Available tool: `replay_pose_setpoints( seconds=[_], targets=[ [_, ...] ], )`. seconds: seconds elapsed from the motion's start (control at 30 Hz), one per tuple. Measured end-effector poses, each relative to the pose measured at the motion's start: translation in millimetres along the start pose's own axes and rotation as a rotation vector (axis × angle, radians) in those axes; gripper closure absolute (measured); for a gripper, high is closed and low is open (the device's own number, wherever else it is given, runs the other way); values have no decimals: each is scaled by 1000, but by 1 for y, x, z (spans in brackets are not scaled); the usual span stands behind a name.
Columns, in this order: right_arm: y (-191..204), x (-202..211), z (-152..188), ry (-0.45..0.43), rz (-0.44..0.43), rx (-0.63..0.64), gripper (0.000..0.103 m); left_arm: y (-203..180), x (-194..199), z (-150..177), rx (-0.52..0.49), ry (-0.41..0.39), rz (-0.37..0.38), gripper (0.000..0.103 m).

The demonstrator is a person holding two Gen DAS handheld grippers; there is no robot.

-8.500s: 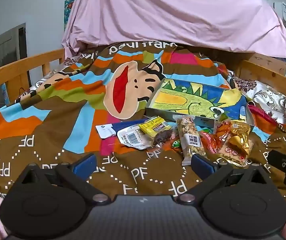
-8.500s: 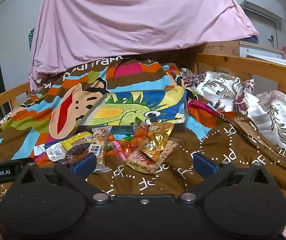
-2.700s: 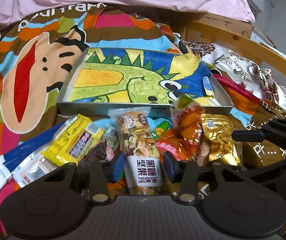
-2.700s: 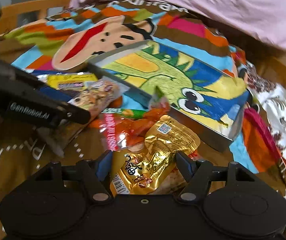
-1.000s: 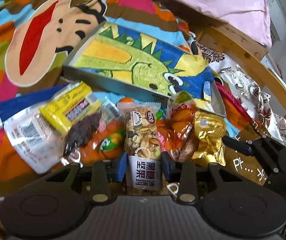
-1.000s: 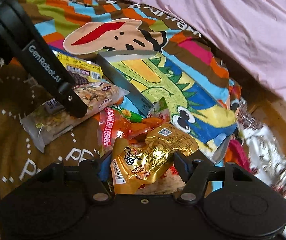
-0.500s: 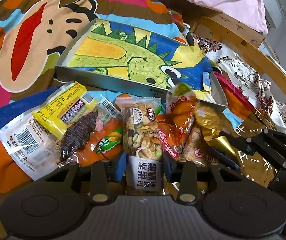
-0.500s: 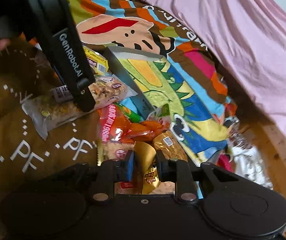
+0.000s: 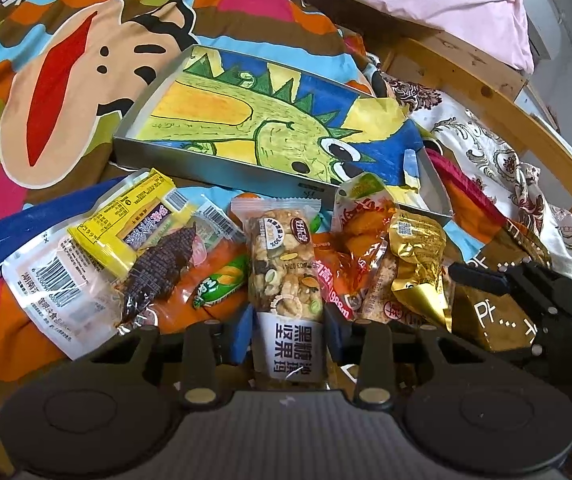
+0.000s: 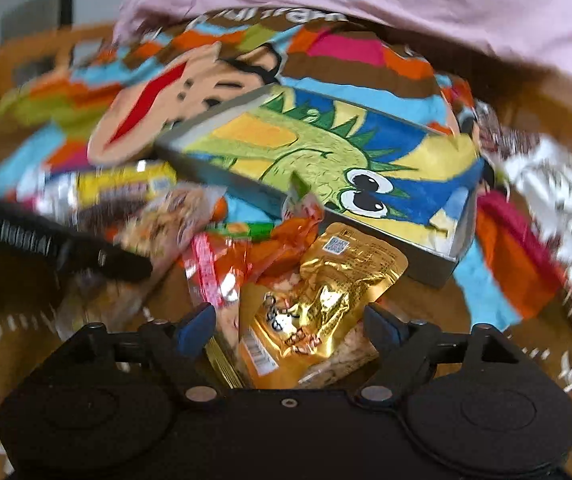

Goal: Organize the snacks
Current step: 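Lift the nut bar with the left tool while the right tool lifts the gold pouch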

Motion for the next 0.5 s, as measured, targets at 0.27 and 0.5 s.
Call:
replay_pose_setpoints(
  seconds=[0.27,0.5],
  targets=[
    [-4,-8,-4,-7,-7,-38,31,2,3,0,30,-5,7,62],
    [-1,-9,-1,-7,19,40,39,0,4,-1,25,-14,11,62]
  ],
)
Point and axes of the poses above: each gripper's, at about its wrist camera, not at the fingertips, and x roughly against the way its jaws point, y to its left, z to its underside, the point moved 10 cm from there along -x, roughly the way its jaws point, and after that the axes turned 6 degrees about z, right-handed, at the moved point
